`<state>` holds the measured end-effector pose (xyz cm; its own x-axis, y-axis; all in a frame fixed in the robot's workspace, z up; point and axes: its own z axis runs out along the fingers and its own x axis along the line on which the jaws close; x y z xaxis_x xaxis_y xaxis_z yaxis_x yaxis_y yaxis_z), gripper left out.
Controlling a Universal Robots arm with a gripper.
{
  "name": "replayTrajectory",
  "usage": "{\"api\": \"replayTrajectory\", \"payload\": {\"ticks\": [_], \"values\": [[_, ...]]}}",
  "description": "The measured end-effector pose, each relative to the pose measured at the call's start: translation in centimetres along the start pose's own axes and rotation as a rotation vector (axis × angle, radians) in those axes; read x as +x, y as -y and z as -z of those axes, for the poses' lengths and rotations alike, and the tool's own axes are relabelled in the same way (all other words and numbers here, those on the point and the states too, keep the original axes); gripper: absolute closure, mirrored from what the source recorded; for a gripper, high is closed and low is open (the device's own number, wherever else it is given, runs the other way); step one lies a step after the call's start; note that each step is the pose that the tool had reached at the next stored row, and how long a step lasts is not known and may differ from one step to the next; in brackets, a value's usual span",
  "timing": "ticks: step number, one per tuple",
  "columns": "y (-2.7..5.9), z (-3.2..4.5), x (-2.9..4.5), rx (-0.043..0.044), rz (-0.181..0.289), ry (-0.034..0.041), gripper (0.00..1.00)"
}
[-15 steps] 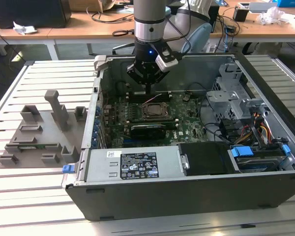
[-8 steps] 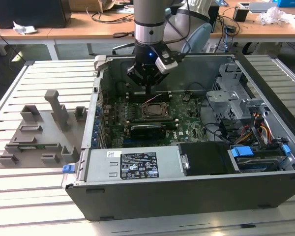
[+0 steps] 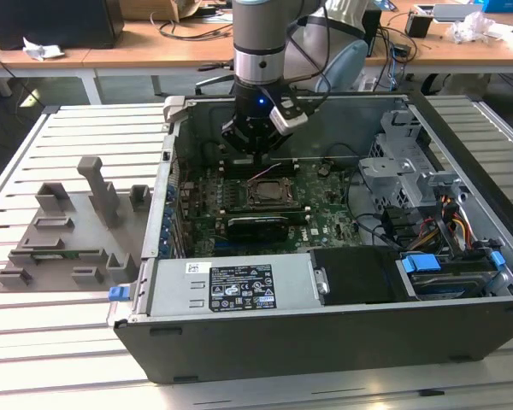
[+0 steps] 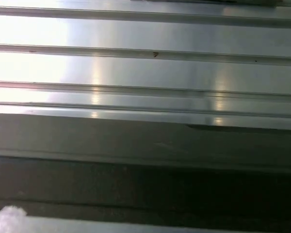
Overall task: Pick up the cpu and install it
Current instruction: 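Install the first cpu locking lever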
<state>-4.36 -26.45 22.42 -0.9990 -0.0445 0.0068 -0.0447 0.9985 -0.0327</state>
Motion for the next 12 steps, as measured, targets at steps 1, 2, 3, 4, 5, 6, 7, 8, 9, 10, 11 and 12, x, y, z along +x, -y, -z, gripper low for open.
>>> {"api": "replayTrajectory", "payload": {"ticks": [1,2,3,4,5,6,7,8,9,10,11,12], "values": [[-0.09,-0.13,-0.01,-0.0001,0.0,0.0002,0.89],[-0.13,-0.22,-0.02,-0.0002,0.0,0.0002,0.89],[-0.15,-0.3,-0.04,-0.0001,0.0,0.0001,0.89],[-0.17,-0.39,-0.08,-0.0002,0.0,0.0002,0.89],[-0.17,-0.49,-0.15,-0.0001,0.0,0.0001,0.89],[-0.18,-0.58,-0.25,0.0001,0.0,0.0,0.89],[-0.16,-0.66,-0.35,0.0009,0.0,-0.0007,0.89],[-0.15,-0.72,-0.46,0.0011,0.0,-0.0008,0.89],[-0.15,-0.77,-0.55,0.0011,0.0,-0.0007,0.89],[-0.18,-0.92,-0.79,-0.0008,0.0,0.0007,0.89],[-0.17,-1.07,-1.17,-0.0008,0.0,0.0006,0.89],[-0.16,-1.12,-1.34,-0.0003,0.0,0.0003,0.89]]}}
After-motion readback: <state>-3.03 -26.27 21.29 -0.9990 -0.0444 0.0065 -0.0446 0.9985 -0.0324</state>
